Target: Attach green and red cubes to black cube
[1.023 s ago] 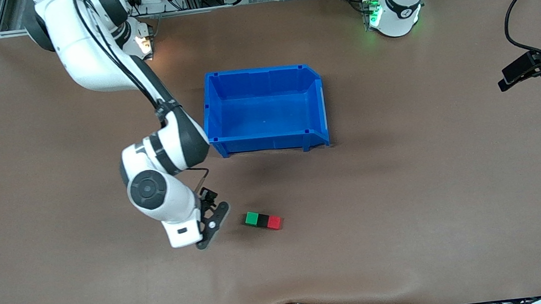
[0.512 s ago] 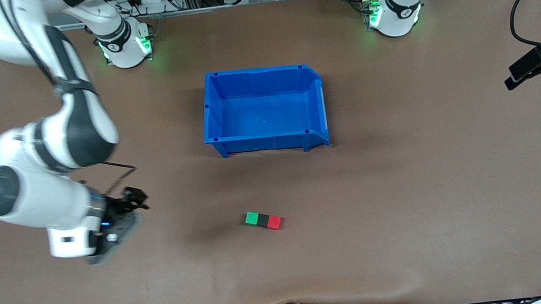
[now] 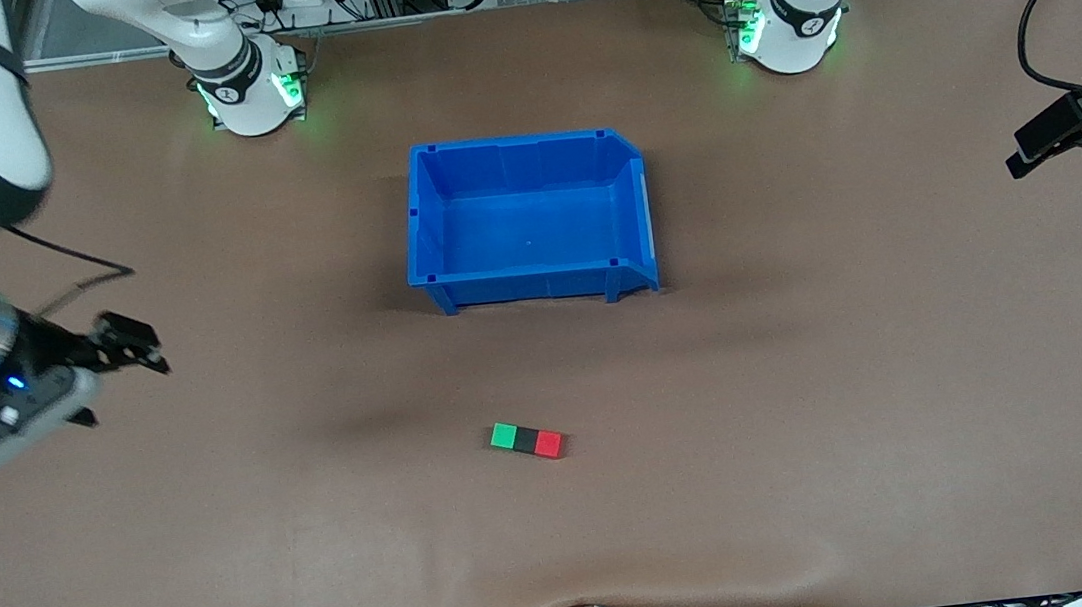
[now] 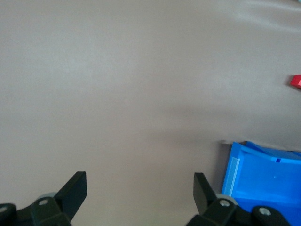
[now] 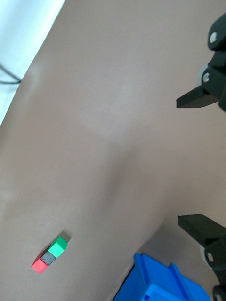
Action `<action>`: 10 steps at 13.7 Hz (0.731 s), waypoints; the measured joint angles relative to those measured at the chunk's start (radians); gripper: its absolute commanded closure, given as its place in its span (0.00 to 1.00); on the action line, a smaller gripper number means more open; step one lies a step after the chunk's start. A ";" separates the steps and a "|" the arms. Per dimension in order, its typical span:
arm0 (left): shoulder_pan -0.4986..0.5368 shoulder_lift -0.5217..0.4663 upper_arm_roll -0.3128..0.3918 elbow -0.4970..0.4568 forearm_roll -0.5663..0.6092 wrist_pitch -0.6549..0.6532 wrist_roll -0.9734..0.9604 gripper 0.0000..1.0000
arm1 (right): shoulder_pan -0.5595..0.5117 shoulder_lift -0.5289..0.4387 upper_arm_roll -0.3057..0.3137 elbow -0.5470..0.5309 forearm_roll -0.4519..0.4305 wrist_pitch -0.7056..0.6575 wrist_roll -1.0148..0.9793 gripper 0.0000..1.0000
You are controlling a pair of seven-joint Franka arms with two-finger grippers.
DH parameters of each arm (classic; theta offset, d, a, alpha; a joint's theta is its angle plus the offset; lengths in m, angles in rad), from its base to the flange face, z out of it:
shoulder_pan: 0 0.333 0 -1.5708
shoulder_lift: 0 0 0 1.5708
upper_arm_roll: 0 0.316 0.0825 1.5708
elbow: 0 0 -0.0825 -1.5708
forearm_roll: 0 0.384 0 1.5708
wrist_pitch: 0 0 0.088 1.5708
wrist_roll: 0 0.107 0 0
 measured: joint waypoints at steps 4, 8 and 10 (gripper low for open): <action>0.001 0.000 0.000 0.000 0.000 -0.005 0.000 0.00 | -0.049 -0.085 -0.020 -0.024 -0.001 -0.127 0.136 0.00; 0.001 0.000 0.000 0.000 0.000 -0.006 0.000 0.00 | -0.070 -0.134 -0.024 -0.024 -0.015 -0.222 0.239 0.00; 0.001 0.000 0.000 0.000 0.000 -0.007 0.000 0.00 | -0.070 -0.150 -0.021 -0.024 -0.043 -0.268 0.325 0.00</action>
